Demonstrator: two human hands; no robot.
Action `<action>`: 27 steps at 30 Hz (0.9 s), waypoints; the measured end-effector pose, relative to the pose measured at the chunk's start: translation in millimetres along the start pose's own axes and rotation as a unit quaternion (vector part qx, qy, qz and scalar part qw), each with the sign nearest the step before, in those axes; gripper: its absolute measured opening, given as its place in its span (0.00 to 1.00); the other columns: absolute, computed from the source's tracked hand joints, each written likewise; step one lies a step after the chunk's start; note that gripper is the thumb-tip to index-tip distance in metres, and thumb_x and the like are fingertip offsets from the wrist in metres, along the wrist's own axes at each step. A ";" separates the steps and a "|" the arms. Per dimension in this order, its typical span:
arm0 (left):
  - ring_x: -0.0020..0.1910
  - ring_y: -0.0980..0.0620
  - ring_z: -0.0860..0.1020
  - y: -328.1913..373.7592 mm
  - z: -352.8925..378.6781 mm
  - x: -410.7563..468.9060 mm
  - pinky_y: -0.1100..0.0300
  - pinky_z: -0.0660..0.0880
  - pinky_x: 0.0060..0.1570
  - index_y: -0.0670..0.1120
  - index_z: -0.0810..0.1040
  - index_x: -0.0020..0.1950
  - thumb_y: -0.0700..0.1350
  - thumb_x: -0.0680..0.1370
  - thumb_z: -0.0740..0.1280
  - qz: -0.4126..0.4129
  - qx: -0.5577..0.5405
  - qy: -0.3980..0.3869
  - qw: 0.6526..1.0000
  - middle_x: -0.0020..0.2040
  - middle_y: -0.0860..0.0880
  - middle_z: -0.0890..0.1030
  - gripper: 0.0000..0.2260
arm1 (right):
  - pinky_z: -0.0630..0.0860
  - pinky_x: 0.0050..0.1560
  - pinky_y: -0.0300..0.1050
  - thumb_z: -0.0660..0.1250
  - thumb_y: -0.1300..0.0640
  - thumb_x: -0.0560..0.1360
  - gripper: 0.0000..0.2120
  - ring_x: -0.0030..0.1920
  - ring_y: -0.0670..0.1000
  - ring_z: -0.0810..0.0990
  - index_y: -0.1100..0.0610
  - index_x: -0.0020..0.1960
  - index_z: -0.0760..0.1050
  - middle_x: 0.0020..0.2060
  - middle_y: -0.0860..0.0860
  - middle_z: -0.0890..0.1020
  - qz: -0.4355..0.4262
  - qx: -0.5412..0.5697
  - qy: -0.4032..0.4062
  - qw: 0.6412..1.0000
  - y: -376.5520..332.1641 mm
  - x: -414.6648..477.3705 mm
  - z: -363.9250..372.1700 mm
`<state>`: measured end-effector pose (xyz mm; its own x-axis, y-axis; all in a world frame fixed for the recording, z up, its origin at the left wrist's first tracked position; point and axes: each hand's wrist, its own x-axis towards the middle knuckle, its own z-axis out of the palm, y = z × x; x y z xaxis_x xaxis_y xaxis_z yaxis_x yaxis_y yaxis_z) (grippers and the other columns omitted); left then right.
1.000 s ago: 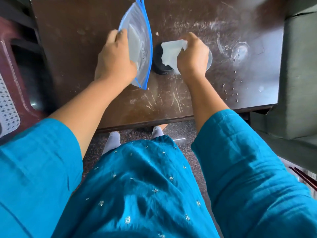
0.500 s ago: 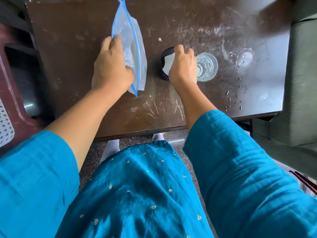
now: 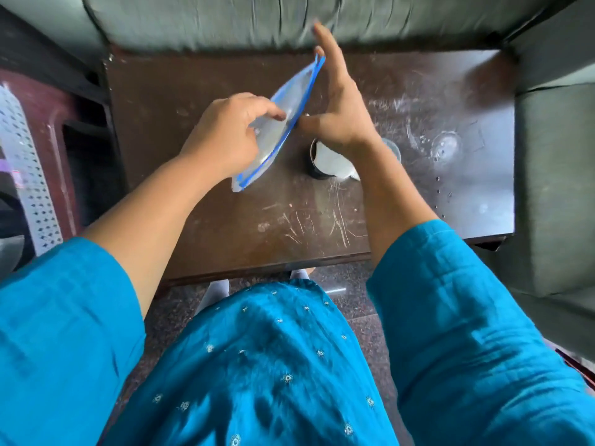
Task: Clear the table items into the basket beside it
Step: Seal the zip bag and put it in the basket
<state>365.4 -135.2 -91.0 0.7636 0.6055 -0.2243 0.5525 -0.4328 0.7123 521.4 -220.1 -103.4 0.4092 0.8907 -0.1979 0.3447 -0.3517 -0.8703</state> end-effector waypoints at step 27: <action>0.31 0.59 0.81 167.6 -213.4 -29.5 0.66 0.76 0.30 0.50 0.75 0.42 0.31 0.74 0.64 0.099 -0.431 0.152 0.884 0.31 0.54 0.83 0.13 | 0.80 0.46 0.54 0.70 0.73 0.66 0.14 0.41 0.57 0.82 0.62 0.49 0.76 0.39 0.55 0.84 -0.070 0.298 0.087 0.948 -245.2 -63.1 -139.1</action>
<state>364.1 -83.1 177.0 0.6198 0.7827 0.0568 -0.1413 0.0401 0.9892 528.6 -230.1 185.2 0.5458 0.8374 -0.0293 -0.1119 0.0382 -0.9930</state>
